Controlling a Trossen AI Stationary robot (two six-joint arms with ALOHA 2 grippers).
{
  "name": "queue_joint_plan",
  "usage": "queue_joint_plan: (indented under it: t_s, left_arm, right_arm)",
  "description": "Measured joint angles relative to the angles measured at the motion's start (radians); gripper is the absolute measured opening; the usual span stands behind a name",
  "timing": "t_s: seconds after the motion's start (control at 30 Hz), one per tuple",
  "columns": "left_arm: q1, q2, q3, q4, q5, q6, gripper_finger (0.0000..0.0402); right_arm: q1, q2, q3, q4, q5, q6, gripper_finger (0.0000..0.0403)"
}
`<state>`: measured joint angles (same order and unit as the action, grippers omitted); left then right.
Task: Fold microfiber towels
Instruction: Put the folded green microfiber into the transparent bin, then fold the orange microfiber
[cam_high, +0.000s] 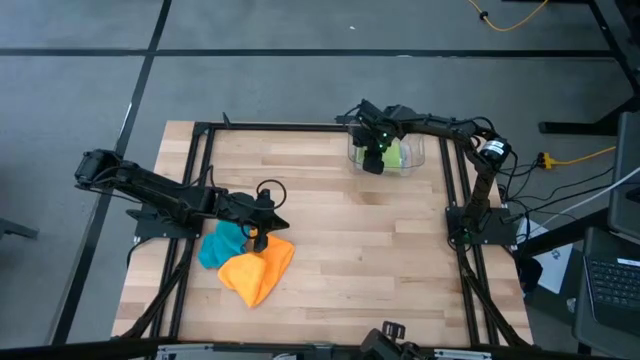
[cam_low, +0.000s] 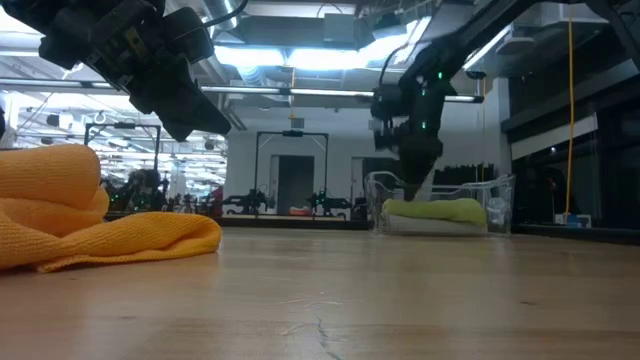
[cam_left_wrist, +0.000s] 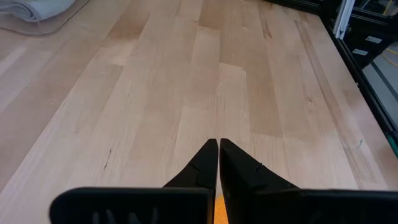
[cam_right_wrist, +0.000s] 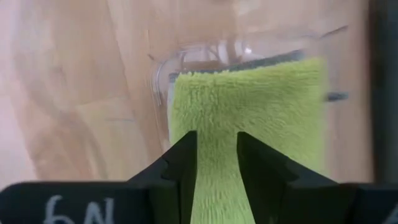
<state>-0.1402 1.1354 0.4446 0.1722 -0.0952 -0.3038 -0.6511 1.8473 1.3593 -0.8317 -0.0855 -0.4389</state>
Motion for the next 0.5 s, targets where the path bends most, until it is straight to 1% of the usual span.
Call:
queue_joint_plan:
  t_s: [0.13,0.23,0.3,0.37,0.43,0.5]
  left_arm:
    - [0.000,0.000,0.000,0.000,0.000,0.000,0.0009]
    - [0.000,0.000,0.000,0.000,0.000,0.000,0.0009]
    - [0.000,0.000,0.000,0.000,0.000,0.000,0.0009]
    - [0.000,0.000,0.000,0.000,0.000,0.000,0.0009]
    - [0.000,0.000,0.000,0.000,0.000,0.000,0.0009]
    - [0.000,0.000,0.000,0.000,0.000,0.000,0.0009]
  right_arm:
    - [-0.008,-0.096,0.067,-0.024,0.013,0.042,0.0117]
    - [-0.007,-0.171,0.081,0.012,-0.008,0.077,0.0117]
    - [0.011,-0.219,0.084,0.061,-0.080,0.117,0.0117]
    - [0.042,-0.248,0.084,0.098,-0.189,0.156,0.0117]
    - [0.090,-0.261,0.084,0.177,-0.298,0.203,0.0117]
    - [0.158,-0.263,0.084,0.278,-0.345,0.222,0.0117]
